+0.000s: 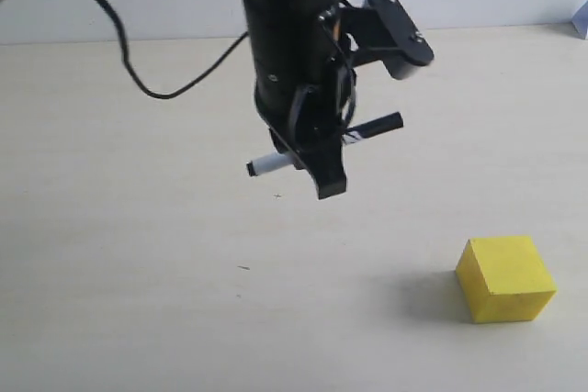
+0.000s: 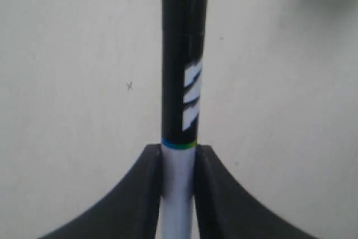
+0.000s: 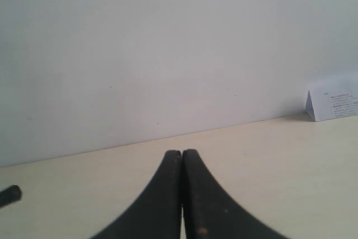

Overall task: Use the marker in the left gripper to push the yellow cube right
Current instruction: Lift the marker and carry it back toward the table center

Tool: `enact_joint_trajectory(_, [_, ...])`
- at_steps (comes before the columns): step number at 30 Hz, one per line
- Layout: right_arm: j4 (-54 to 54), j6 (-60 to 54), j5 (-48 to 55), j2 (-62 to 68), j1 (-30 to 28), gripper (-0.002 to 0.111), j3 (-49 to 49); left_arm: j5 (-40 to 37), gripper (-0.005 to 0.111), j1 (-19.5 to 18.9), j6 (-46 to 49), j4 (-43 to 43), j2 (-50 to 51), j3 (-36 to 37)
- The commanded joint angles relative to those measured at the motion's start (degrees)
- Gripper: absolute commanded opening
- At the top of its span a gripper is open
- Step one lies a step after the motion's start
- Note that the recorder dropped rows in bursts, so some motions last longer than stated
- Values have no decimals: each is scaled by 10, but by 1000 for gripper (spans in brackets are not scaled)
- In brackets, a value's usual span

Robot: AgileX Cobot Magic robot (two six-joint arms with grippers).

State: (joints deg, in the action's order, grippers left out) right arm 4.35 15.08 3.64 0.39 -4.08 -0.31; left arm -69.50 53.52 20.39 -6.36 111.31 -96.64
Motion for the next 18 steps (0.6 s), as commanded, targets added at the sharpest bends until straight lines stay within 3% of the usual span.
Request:
enact_joint_trajectory(1, [1, 0, -2, -4, 1, 0, 3, 41, 0, -23, -89, 8, -98, 112])
enact_joint_trajectory(4, [1, 0, -2, -4, 1, 0, 3, 156, 0, -40, -303, -14, -145, 179])
enact_joint_trajectory(6, [1, 0, -2, -4, 1, 0, 3, 186, 0, -45, -418, -10, -144, 187])
enact_joint_trajectory(10, [1, 0, -2, -4, 1, 0, 3, 214, 0, -38, -417, 50, -112, 187])
enact_joint_trajectory(14, [1, 0, -2, -4, 1, 0, 3, 252, 0, -68, -628, 53, -48, 187])
enact_joint_trajectory(18, [1, 0, -2, -4, 1, 0, 3, 216, 0, -76, -638, 54, 5, 187])
